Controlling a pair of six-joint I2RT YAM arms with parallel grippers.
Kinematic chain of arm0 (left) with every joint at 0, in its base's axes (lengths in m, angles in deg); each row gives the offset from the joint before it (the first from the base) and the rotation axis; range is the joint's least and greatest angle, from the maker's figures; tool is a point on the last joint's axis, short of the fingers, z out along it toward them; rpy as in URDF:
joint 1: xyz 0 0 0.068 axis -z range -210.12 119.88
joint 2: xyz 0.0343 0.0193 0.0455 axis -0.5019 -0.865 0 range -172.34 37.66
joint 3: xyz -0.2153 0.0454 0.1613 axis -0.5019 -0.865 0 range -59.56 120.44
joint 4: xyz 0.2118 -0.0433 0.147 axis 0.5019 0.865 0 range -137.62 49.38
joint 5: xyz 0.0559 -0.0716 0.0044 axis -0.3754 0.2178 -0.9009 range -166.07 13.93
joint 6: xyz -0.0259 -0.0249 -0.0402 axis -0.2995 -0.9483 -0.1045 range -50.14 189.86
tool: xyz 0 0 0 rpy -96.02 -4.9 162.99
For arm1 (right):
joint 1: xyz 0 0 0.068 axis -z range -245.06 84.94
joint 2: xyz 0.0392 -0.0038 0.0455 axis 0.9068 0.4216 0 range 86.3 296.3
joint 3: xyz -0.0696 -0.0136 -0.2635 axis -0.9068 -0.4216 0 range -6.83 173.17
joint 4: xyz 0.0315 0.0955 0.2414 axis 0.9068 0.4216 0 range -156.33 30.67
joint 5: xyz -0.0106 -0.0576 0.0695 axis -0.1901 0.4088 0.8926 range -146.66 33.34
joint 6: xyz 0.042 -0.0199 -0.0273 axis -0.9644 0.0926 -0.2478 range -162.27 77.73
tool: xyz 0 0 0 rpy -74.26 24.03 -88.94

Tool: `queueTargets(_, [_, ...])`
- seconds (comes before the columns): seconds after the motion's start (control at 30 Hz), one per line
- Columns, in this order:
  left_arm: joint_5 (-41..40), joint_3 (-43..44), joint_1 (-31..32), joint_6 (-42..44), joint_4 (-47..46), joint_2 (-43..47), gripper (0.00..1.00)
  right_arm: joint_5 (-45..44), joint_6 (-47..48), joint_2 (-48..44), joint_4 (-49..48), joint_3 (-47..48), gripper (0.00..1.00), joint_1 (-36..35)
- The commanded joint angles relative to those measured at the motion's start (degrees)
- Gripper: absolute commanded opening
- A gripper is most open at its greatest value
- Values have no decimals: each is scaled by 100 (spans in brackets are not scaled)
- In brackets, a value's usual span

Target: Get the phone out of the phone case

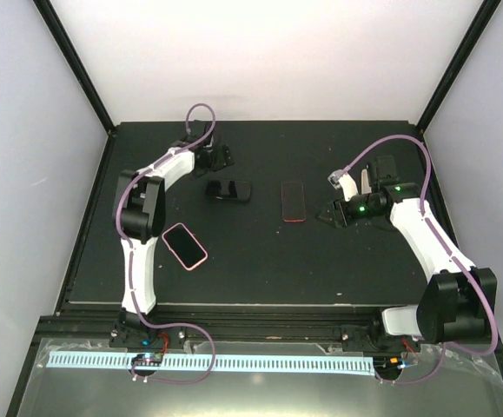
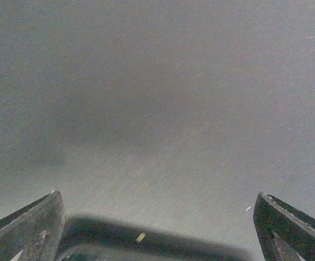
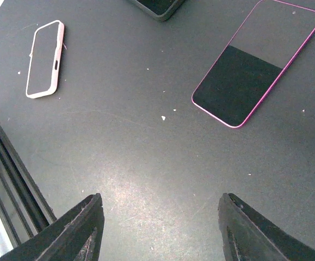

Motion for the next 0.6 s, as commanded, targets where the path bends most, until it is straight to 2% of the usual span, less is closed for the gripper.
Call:
queueTargets(0.0, [1113,1211,-114,600,480,-757,91,168,143,7,37,99,59,10])
queueTargets(0.03, [1434,1423,-126,659,546,-922,89,157,147,1,41,103,59,6])
queueTargets(0.13, [1659,2013,-127,806,1084,-1306,88,153,156,3,52,100,59,8])
queueTargets(0.23, [1763,2050,-114,935,1352,-1355,86,167,167,22,71,99,59,10])
queueTargets(0.33, [1702,1400,-50,1016,1272,-1021,86,158,183,40,93,115,59,15])
queueTargets(0.57, [1567,-756,265,1307,848,254,88,166,191,24,125,120,59,10])
